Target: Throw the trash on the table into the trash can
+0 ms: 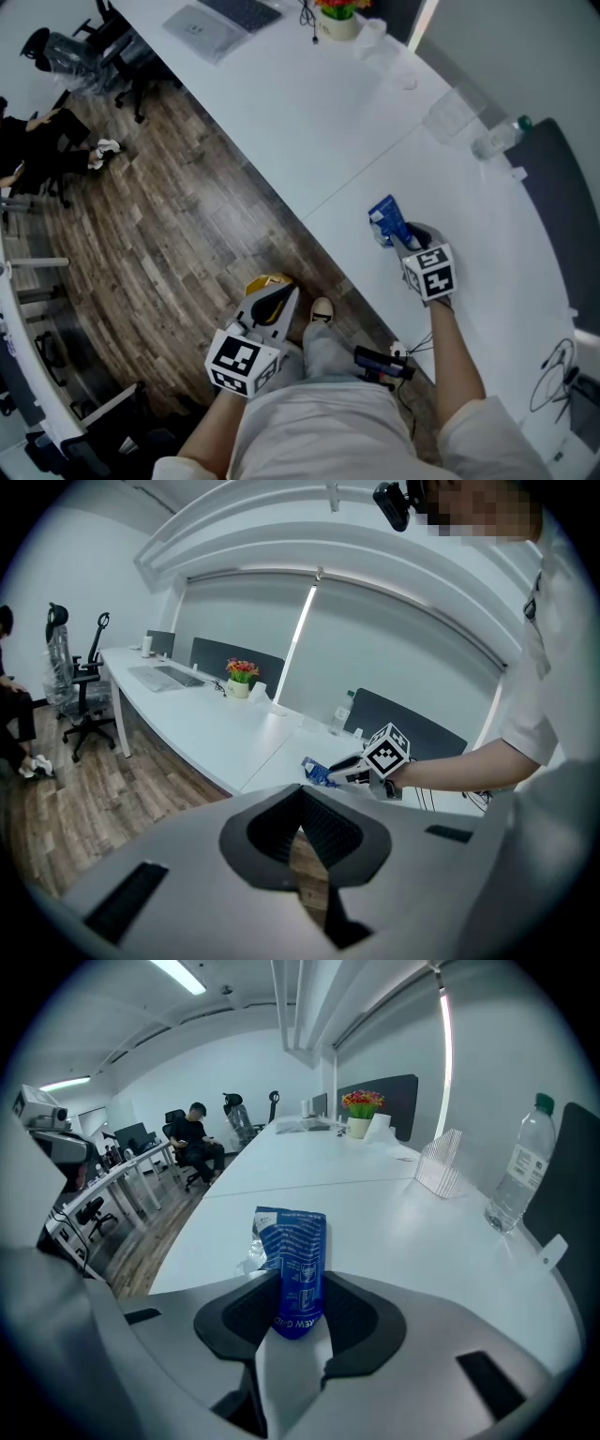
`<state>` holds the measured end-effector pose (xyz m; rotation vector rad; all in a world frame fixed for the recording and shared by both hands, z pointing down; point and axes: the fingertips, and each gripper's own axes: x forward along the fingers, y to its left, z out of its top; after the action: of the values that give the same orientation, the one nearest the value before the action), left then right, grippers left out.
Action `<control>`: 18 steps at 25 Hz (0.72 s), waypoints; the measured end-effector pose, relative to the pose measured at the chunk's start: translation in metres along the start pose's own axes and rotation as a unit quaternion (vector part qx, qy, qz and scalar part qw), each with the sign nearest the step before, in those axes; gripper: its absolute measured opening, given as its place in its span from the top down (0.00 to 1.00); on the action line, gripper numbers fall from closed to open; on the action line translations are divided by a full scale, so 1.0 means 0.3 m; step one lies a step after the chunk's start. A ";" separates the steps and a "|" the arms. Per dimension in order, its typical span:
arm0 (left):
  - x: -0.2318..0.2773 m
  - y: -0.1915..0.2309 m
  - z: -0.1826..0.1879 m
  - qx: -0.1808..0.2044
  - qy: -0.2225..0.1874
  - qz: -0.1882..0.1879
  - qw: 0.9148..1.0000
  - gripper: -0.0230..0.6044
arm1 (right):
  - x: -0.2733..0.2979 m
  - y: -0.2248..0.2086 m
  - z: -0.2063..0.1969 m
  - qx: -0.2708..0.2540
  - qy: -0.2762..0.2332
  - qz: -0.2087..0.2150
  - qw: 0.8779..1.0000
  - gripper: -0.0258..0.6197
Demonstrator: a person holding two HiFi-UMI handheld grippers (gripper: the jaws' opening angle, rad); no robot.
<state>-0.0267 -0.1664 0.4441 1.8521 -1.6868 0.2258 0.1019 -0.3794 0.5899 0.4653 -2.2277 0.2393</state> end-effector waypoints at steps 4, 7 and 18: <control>-0.009 -0.001 0.003 0.005 -0.004 -0.001 1.000 0.96 | -0.024 -0.013 0.018 -0.008 -0.008 -0.022 1.000 0.89; -0.021 -0.003 0.010 0.006 -0.009 -0.001 1.000 0.96 | -0.051 -0.009 0.027 -0.004 -0.018 -0.028 0.999 0.89; -0.080 -0.023 0.041 0.013 -0.038 0.002 0.999 0.96 | -0.159 0.029 0.072 0.003 -0.046 -0.029 0.999 0.89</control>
<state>-0.0278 -0.1528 0.4196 1.8981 -1.7466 0.1820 0.1112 -0.3664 0.5392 0.5520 -2.3000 0.1972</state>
